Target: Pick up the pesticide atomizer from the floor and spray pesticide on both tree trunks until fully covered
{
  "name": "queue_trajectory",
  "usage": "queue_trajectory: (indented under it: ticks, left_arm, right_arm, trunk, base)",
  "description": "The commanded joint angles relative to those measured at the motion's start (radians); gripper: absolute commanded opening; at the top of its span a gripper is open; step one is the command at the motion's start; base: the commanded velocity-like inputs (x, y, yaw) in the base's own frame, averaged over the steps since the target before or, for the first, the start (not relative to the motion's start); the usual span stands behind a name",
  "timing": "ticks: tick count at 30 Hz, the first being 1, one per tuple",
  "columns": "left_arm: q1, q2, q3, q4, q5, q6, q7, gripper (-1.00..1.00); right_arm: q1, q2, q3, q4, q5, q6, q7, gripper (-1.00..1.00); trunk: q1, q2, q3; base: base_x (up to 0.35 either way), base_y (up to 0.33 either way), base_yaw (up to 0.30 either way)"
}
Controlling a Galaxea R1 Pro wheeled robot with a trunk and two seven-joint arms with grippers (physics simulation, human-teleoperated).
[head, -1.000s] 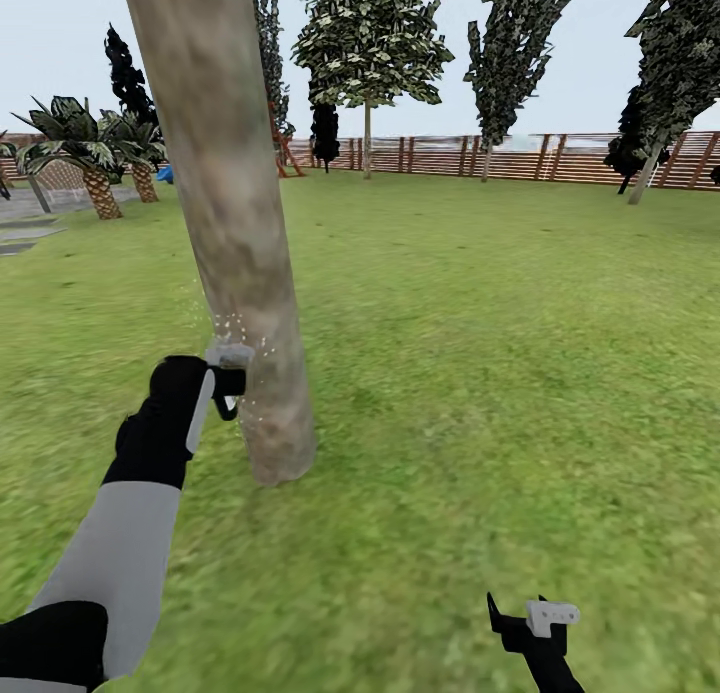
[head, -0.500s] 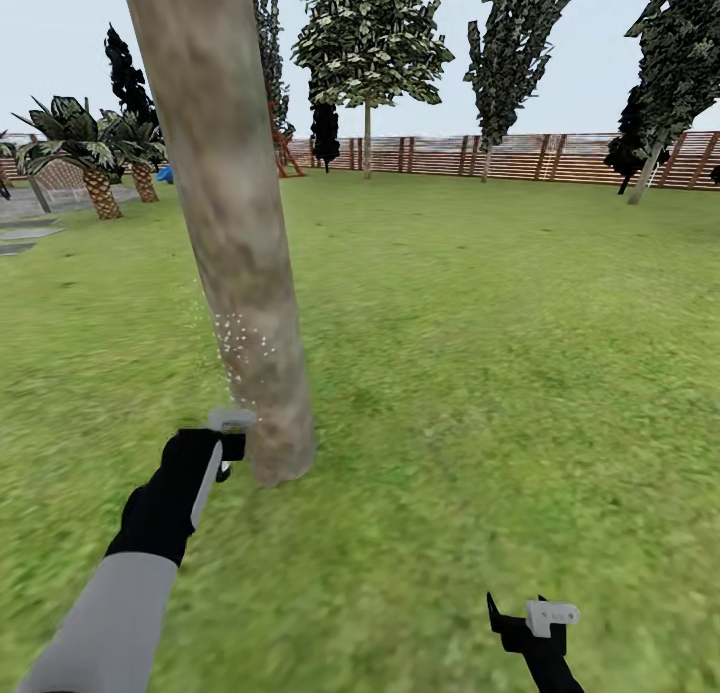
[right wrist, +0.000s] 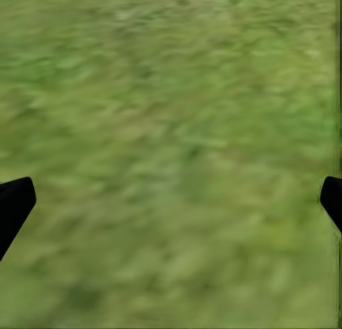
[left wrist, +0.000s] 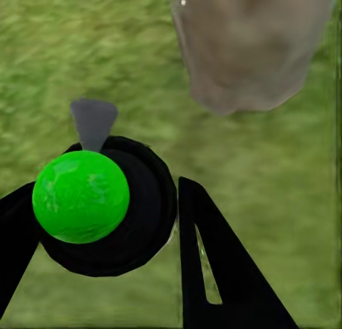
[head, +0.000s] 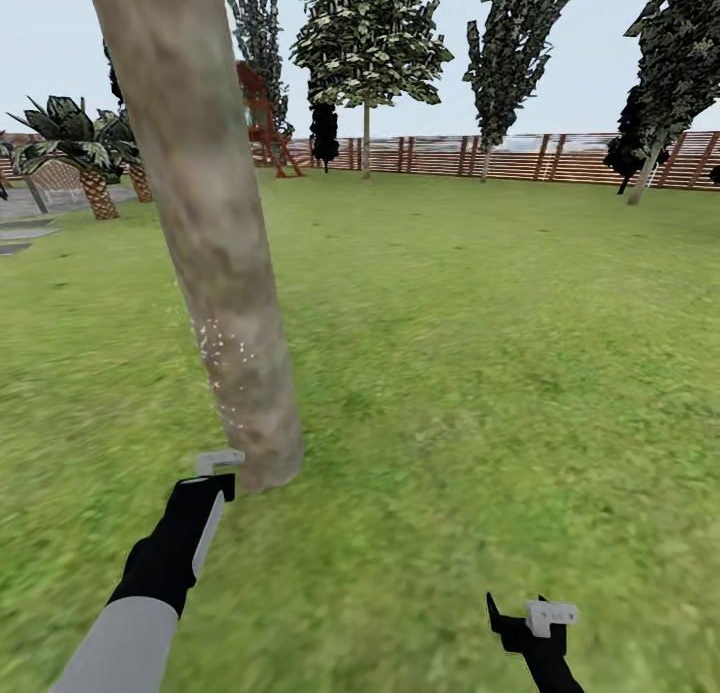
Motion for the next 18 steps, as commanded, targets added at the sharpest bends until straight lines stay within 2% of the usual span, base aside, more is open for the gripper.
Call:
queue_trajectory:
  ticks: [1,2,3,5,7,12,18]
  left_arm:
    - [0.000,-0.002,0.000,0.005,0.008,-0.001,-0.002,-1.00]
    - [0.000,-0.002,-0.001,0.007,0.018,-0.001,-0.003,-1.00]
    - [0.002,0.000,-0.001,0.009,0.046,-0.003,-0.005,-1.00]
    - [0.005,0.002,-0.001,0.009,0.065,-0.004,-0.005,-1.00]
    - [0.008,0.001,-0.001,0.010,0.070,-0.004,-0.005,-1.00]
    - [0.010,0.000,-0.002,0.011,0.073,-0.070,-0.004,-1.00]
    - [0.010,-0.002,-0.003,0.011,0.073,-0.074,-0.003,-1.00]
  right_arm:
    - [0.000,0.000,0.000,0.000,0.000,0.000,0.000,1.00]
    - [0.000,0.000,0.000,0.000,0.000,0.000,0.000,1.00]
    - [0.000,0.000,0.000,0.000,0.000,0.000,0.000,1.00]
    - [0.000,0.000,0.000,0.000,0.000,0.000,0.000,1.00]
    - [0.000,0.000,0.000,0.000,0.000,0.000,0.000,1.00]
    - [0.000,0.000,0.000,0.000,0.000,0.000,0.000,1.00]
    - [0.000,0.000,0.000,0.000,0.000,0.000,0.000,1.00]
  trunk:
    - [0.000,0.000,0.000]
    - [0.000,0.000,0.000]
    - [0.000,0.000,0.000]
    - [0.000,0.000,0.000]
    - [0.000,0.000,0.000]
    - [0.000,0.000,0.000]
    - [0.000,0.000,0.000]
  base:
    - [0.159,-0.251,0.000]
    - [0.162,-0.251,0.000]
    - [0.166,-0.251,0.000]
    - [0.167,-0.251,0.000]
    - [0.168,-0.251,0.000]
    - [0.168,-0.251,0.000]
    - [0.150,-0.252,0.000]
